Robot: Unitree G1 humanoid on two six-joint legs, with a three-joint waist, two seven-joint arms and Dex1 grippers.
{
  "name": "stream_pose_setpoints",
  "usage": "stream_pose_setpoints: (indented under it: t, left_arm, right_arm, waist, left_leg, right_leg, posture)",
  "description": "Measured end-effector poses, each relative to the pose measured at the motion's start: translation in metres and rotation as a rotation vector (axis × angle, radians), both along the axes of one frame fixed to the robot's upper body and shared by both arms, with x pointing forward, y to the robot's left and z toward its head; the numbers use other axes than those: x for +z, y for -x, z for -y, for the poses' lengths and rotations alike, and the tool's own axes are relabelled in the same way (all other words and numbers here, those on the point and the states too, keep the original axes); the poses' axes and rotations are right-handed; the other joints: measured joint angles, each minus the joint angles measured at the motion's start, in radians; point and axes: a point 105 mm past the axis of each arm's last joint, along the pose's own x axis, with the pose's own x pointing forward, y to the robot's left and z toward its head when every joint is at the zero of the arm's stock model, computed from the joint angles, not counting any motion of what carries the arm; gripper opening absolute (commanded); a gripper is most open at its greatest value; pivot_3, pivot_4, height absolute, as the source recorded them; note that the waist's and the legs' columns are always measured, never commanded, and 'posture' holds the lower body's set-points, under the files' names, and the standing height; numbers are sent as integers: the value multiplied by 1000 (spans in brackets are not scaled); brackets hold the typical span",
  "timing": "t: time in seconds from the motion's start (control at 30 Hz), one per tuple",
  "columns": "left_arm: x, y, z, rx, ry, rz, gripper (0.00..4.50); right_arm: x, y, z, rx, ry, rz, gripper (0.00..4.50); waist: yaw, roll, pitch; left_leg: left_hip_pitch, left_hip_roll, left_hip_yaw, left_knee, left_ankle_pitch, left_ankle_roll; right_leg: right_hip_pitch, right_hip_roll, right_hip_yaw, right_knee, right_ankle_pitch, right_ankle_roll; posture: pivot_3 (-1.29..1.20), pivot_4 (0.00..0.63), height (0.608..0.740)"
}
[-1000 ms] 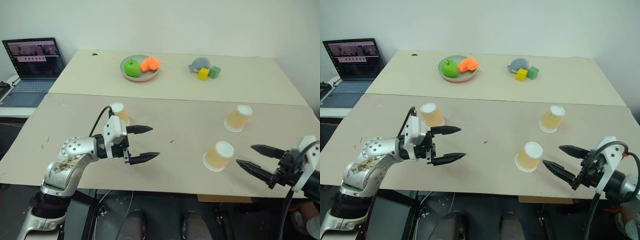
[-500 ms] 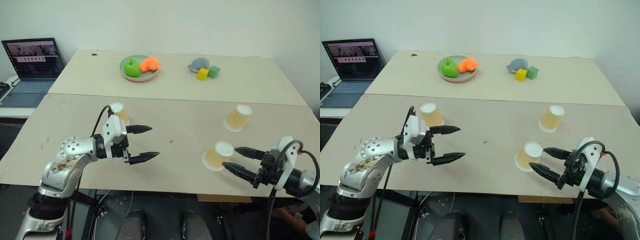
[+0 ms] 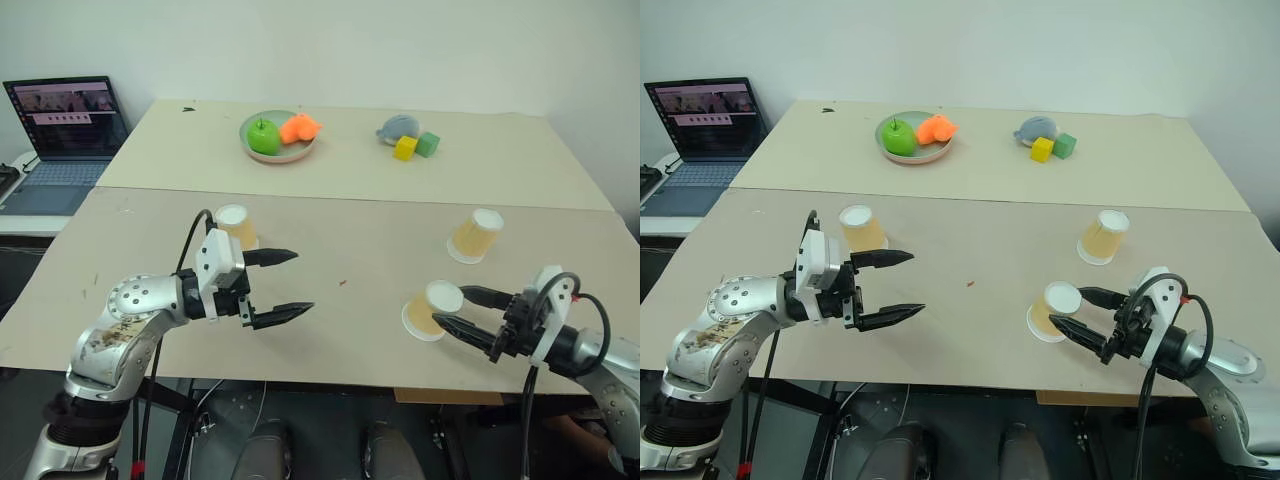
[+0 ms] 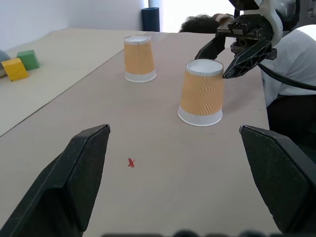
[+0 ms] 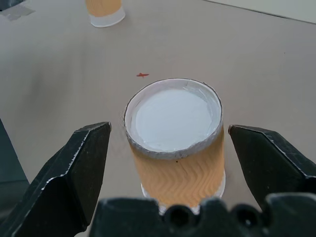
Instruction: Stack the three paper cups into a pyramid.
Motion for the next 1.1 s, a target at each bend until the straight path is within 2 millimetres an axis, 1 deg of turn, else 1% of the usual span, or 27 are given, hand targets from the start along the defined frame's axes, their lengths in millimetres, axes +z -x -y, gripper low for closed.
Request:
stream_pose_setpoints:
  t: [0.1,0.17,0.2,0.27,0.33,0.47,0.53,0.6,0.67,0.7,0.77,0.83,0.87,0.9,0.97,1.03,1.1]
  left_arm:
    - [0,-1,-1,12,2,-5,4487]
    - [2,-2,-5,29,6,-2,4500]
    - [3,-3,-6,37,7,-5,4500]
    - [1,0,-11,51,-4,-18,4500]
    - [-3,3,-14,57,-12,-38,4500]
    - [-16,6,-25,93,-38,-95,4500]
    - [-20,6,-32,123,-42,-115,4500]
    - [-25,5,-40,155,-40,-134,4500]
    - [-27,4,-45,179,-42,-141,4500]
    - [-28,4,-47,186,-44,-138,4500]
    - [-28,3,-49,198,-43,-134,4500]
    - [-29,4,-51,208,-43,-136,4500]
    - [-29,4,-51,212,-43,-134,4500]
    - [-29,4,-51,214,-43,-133,4500]
    - [-28,6,-50,218,-43,-125,4500]
    - [-27,8,-49,220,-45,-114,4500]
    - [-26,9,-49,224,-45,-106,4500]
  right_arm:
    - [-2,-6,-4,12,0,6,4500]
    - [-3,-9,-7,19,-4,3,3994]
    - [-3,-11,-7,17,-10,9,3847]
    - [-2,-19,-6,6,-28,25,3148]
    - [-2,-22,-5,3,-28,28,2668]
    - [0,-28,-5,5,-20,44,2668]
    - [5,-33,-11,34,-29,60,2668]
    - [18,-41,-20,69,-42,101,2668]
    - [32,-50,-36,121,-71,141,2668]
    - [38,-54,-48,164,-82,157,2668]
    - [44,-59,-69,249,-111,164,2668]
    - [46,-64,-87,316,-135,153,2668]
    - [46,-67,-100,366,-142,141,2668]
    - [45,-70,-108,395,-142,133,2668]
    - [42,-78,-126,452,-133,116,2668]
    - [38,-85,-139,496,-126,98,2668]
    - [33,-89,-147,521,-116,88,2668]
  waist:
    - [0,0,0]
    - [0,0,0]
    - [0,0,0]
    - [-2,0,0]
    - [-2,0,0]
    - [-2,0,0]
    - [-4,0,0]
    - [-9,0,0]
    - [-13,0,0]
    - [-14,0,0]
    - [-15,0,0]
    - [-17,0,1]
    - [-19,0,1]
    - [-21,1,1]
    - [-20,1,1]
    - [-19,1,1]
    - [-20,1,1]
  left_leg:
    - [0,0,0,0,0,0]
    - [0,0,0,0,0,0]
    - [0,0,0,0,0,0]
    - [0,0,0,0,0,0]
    - [0,0,0,0,0,0]
    - [0,0,0,0,0,0]
    - [0,0,0,0,0,0]
    - [0,0,0,0,0,-1]
    - [0,0,0,0,1,-1]
    - [0,1,0,0,1,-1]
    - [0,0,0,-1,1,-1]
    - [0,0,0,-1,1,-1]
    - [-1,0,0,-1,1,-1]
    - [-1,0,0,-1,1,-1]
    - [-1,0,0,-1,1,-1]
    - [-1,0,0,-1,1,-1]
    - [-1,0,-1,-1,1,-1]
  right_leg:
    - [0,0,0,0,0,0]
    - [0,0,0,0,0,0]
    - [0,0,0,0,0,0]
    - [0,0,0,0,0,0]
    - [0,0,0,0,0,0]
    - [-1,0,0,0,0,0]
    - [-1,0,0,0,0,0]
    - [-1,0,0,1,0,0]
    - [-1,1,0,1,0,-1]
    - [-1,1,0,1,0,-1]
    - [-1,1,-1,1,0,-1]
    - [-2,1,0,1,1,-1]
    - [-2,1,0,1,1,-1]
    - [-2,1,0,1,1,-1]
    - [-2,1,-1,1,1,-1]
    - [-2,1,-1,1,1,-1]
    - [-3,0,-1,1,1,-1]
  posture:
    - [0,150,678]
    - [0,150,678]
    - [0,150,678]
    - [0,150,678]
    - [0,150,678]
    - [0,150,678]
    - [0,150,678]
    - [0,150,678]
    - [0,150,678]
    - [0,150,678]
    - [0,150,678]
    - [0,150,678]
    - [0,150,678]
    - [0,150,678]
    - [0,150,678]
    - [0,150,678]
    - [0,150,678]
